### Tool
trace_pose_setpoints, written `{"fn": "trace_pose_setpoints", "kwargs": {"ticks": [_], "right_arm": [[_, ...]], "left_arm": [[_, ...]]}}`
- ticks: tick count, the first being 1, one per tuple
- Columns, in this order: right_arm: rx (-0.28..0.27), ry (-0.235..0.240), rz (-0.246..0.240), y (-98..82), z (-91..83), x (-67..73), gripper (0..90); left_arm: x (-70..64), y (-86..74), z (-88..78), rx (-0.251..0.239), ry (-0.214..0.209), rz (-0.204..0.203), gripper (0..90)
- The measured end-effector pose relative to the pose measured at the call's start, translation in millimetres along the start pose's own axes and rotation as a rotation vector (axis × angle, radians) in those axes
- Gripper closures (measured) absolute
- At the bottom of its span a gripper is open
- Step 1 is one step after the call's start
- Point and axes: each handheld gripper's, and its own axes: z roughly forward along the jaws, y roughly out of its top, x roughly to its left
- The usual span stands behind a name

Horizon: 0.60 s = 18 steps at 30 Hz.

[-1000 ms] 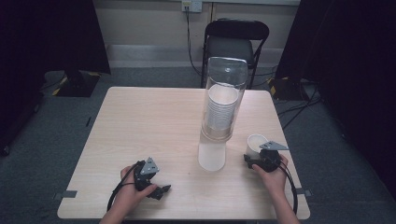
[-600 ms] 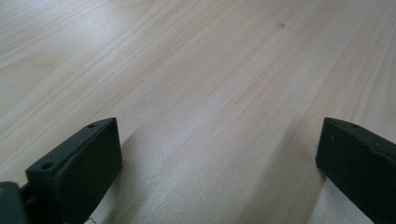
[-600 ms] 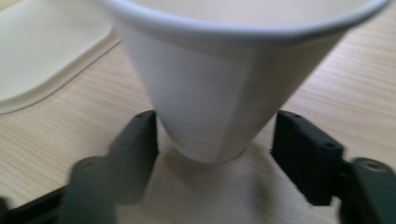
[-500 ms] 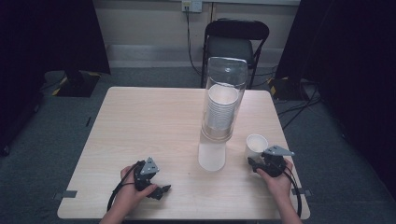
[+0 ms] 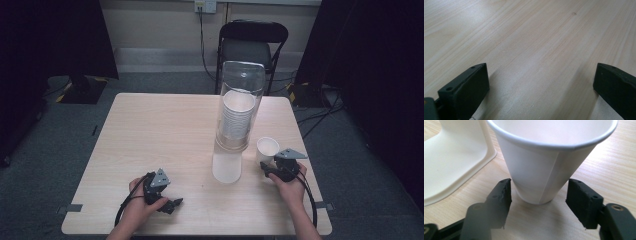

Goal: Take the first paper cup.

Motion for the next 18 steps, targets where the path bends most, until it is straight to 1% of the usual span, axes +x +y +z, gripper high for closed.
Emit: {"fn": "trace_pose_setpoints", "kwargs": {"ticks": [2,5,7,9,11,13,18], "right_arm": [[-0.003,0.002,0.002,-0.2,-1.4,0.4,32.6],[0.005,-0.016,-0.01,-2.9,-6.0,3.2,26.4],[0.005,-0.007,-0.01,-5.1,-9.7,4.8,25.1],[0.005,-0.015,-0.033,-5.6,-13.9,7.0,23.1],[0.0,-0.007,-0.046,-5.0,-18.2,9.6,22.1],[-0.013,0.01,-0.043,-4.5,-22.0,12.6,21.4],[-0.035,0.028,-0.053,-3.9,-29.9,23.4,19.3]], "left_arm": [[0.0,0.0,0.0,0.0,0.0,0.0,0.0],[0.0,0.0,0.0,0.0,0.0,0.0,0.0],[0.0,0.0,0.0,0.0,0.0,0.0,0.0],[0.0,0.0,0.0,0.0,0.0,0.0,0.0],[0.0,0.0,0.0,0.0,0.0,0.0,0.0],[0.0,0.0,0.0,0.0,0.0,0.0,0.0],[0.0,0.0,0.0,0.0,0.0,0.0,0.0]]}}
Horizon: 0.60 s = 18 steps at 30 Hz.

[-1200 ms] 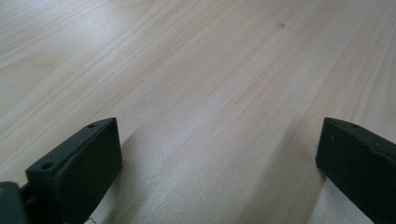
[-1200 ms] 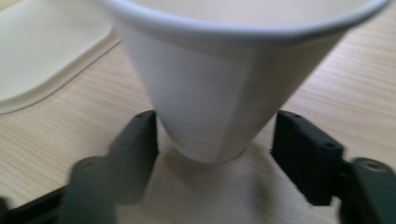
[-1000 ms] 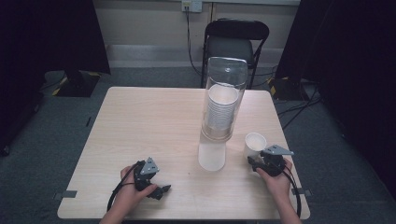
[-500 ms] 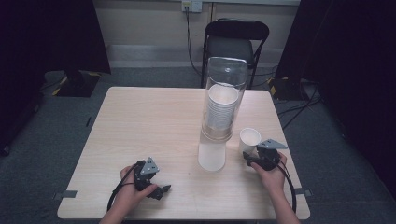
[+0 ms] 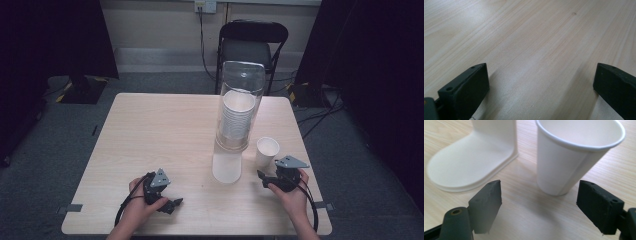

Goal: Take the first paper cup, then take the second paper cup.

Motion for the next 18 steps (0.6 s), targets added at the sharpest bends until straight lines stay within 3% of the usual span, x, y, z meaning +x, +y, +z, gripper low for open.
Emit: {"fn": "trace_pose_setpoints", "kwargs": {"ticks": [18], "right_arm": [[-0.061,0.084,-0.007,14.2,-5.8,27.2,15.0]], "left_arm": [[0.0,0.0,0.0,0.0,0.0,0.0,0.0]]}}
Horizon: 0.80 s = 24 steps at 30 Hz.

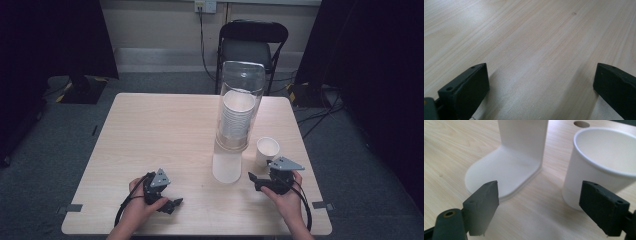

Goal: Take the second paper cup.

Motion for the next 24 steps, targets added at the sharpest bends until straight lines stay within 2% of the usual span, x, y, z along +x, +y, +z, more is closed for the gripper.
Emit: {"fn": "trace_pose_setpoints", "kwargs": {"ticks": [9,21,24], "right_arm": [[-0.024,0.06,-0.009,14.5,11.1,15.5,15.4],[-0.05,0.098,-0.029,28.7,20.5,28.5,16.1],[-0.072,0.11,-0.018,34.1,22.4,30.6,16.4]], "left_arm": [[0.0,0.0,0.0,0.0,0.0,0.0,0.0],[0.0,0.0,0.0,0.0,0.0,0.0,0.0],[0.0,0.0,0.0,0.0,0.0,0.0,0.0]]}}
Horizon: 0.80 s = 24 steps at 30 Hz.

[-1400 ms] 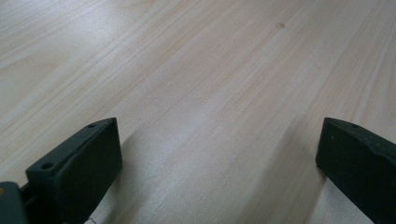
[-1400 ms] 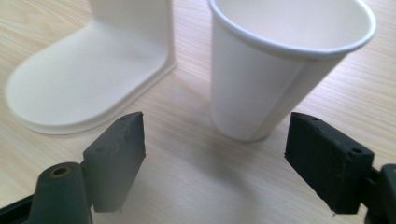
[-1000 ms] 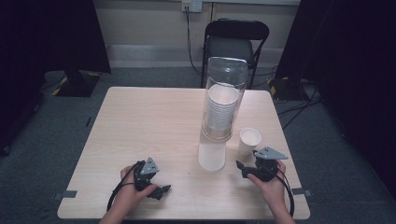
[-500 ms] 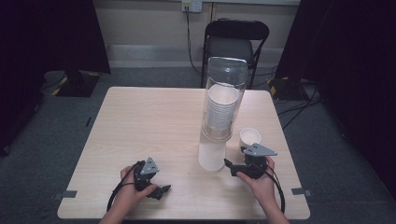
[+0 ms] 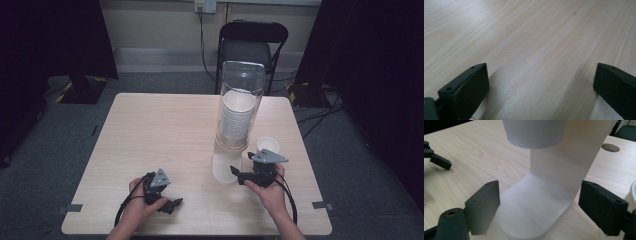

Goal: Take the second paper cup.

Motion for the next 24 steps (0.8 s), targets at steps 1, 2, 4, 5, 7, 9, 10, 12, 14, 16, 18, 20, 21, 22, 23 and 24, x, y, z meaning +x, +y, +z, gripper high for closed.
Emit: {"fn": "trace_pose_setpoints", "kwargs": {"ticks": [1,2,4,5,7,9,10,12,14,16,18,20,21,22,23,24], "right_arm": [[-0.002,0.0,0.002,1.2,0.7,0.2,16.4],[-0.01,0.003,0.0,2.6,1.5,0.6,16.4],[-0.015,0.003,-0.001,5.7,2.3,1.6,16.5],[-0.02,0.008,0.0,8.7,3.0,2.9,16.6],[-0.031,0.019,-0.008,12.9,4.4,4.5,16.8],[-0.031,0.028,-0.012,16.5,5.6,6.5,17.5],[-0.034,0.028,-0.018,17.9,6.3,6.8,17.5],[-0.042,0.03,-0.018,21.4,7.9,8.3,17.5],[-0.055,0.028,-0.016,24.6,9.3,9.3,17.5],[-0.06,0.031,-0.014,27.2,10.2,9.5,17.7],[-0.069,0.03,-0.018,29.5,10.7,9.7,18.2],[-0.08,0.03,-0.014,30.3,11.1,9.5,18.7],[-0.087,0.03,-0.011,30.9,11.7,8.7,18.7],[-0.093,0.028,-0.009,31.1,12.1,8.2,18.8],[-0.094,0.022,-0.007,31.3,12.0,8.1,18.8],[-0.106,0.022,0.001,31.6,11.9,8.1,18.9]], "left_arm": [[0.0,0.0,0.0,0.0,0.0,-0.001,0.0],[0.0,0.0,0.0,0.0,0.0,-0.001,0.0],[0.0,-0.1,0.1,-0.001,-0.001,-0.001,0.0],[0.0,0.0,0.1,-0.001,-0.001,-0.001,0.0],[0.0,0.0,0.1,0.0,-0.001,-0.001,0.0],[0.0,0.0,0.0,0.0,0.0,-0.001,0.0],[0.0,-0.1,0.1,-0.001,-0.001,-0.001,0.0],[0.0,-0.1,0.1,-0.001,0.0,0.0,0.0],[0.1,-0.1,0.1,-0.001,0.0,0.0,0.0],[0.0,0.0,0.0,0.0,0.0,0.0,0.0],[0.0,-0.1,0.1,-0.001,-0.001,-0.001,0.0],[0.0,-0.1,0.1,-0.001,0.0,-0.001,0.0],[0.0,-0.1,0.1,-0.001,0.0,-0.001,0.0],[0.0,0.0,0.0,0.0,0.0,0.0,0.0],[0.1,0.0,0.0,0.0,0.0,0.0,0.0],[0.0,0.0,0.1,-0.001,-0.001,0.0,0.0]]}}
